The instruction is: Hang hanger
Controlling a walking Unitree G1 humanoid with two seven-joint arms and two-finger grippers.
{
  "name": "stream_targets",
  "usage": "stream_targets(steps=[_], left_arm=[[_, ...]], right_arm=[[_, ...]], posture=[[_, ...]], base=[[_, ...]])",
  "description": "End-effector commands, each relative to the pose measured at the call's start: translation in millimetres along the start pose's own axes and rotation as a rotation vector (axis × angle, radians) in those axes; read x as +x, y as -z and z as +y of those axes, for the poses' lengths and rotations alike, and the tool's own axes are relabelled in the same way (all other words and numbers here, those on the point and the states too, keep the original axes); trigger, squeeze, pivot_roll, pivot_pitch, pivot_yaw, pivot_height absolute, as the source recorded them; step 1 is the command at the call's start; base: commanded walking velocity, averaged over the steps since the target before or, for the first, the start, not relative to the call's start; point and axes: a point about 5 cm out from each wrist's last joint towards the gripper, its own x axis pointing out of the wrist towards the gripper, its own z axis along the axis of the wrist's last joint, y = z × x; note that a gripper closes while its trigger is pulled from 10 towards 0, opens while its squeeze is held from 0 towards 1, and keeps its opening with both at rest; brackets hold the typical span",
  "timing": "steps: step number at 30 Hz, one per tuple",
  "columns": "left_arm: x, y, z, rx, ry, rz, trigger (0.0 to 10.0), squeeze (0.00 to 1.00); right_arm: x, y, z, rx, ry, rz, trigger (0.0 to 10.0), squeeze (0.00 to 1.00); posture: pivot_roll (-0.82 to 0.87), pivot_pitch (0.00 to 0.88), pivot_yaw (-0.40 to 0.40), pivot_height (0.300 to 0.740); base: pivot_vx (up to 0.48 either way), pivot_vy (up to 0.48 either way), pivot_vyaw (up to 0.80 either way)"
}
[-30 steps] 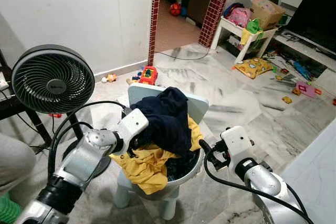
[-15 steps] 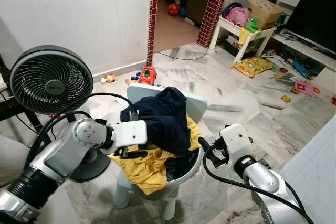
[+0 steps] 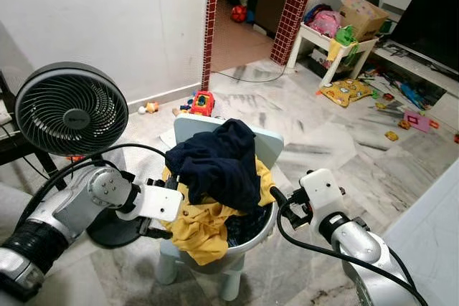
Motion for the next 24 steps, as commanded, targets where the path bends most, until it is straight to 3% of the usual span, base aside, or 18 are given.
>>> stream_targets(steps=[1,2,7,10,14,24], left_arm=[[0.7,-0.8,14.1,0.034,-0.101,0.016,10.0,0.00],[0.5,0.6,24.0,0.002,-0.190,0.019,10.0,0.00],[1.4,0.0,33.9,-0.067,-0.324,-0.029,10.0,0.00],[5.6,-2.1,28.3,-0.034,-0.320,-0.059,10.0,0.00],[12.7,3.6,14.0,0.032,-0.236,-0.043,10.0,0.00],[32.0,-4.1,24.6,0.029,-0.250,-0.060,10.0,0.00]], right_arm=[[-2.4,3.8,-4.2,-0.002,0.019,0.012,10.0,0.00],[-2.9,4.1,-4.8,-0.001,0.021,0.013,10.0,0.00],[-3.7,4.5,-5.4,-0.001,0.024,0.015,10.0,0.00],[-2.4,4.5,-4.9,-0.004,0.016,0.016,10.0,0.00],[1.0,2.7,-4.9,-0.010,0.005,0.011,10.0,0.00],[-1.3,4.1,0.0,-0.001,0.009,0.012,10.0,0.00]], posture=[[0.12,0.000,-0.110,0.740],[0.12,0.000,-0.109,0.740],[0.12,0.000,-0.115,0.740],[0.13,0.000,-0.125,0.740],[0.14,0.000,-0.127,0.740],[0.10,0.000,-0.110,0.740]], base=[[0.000,0.000,0.00],[0.000,0.000,0.00],[0.000,0.000,0.00],[0.000,0.000,0.00],[0.000,0.000,0.00],[0.000,0.000,0.00]])
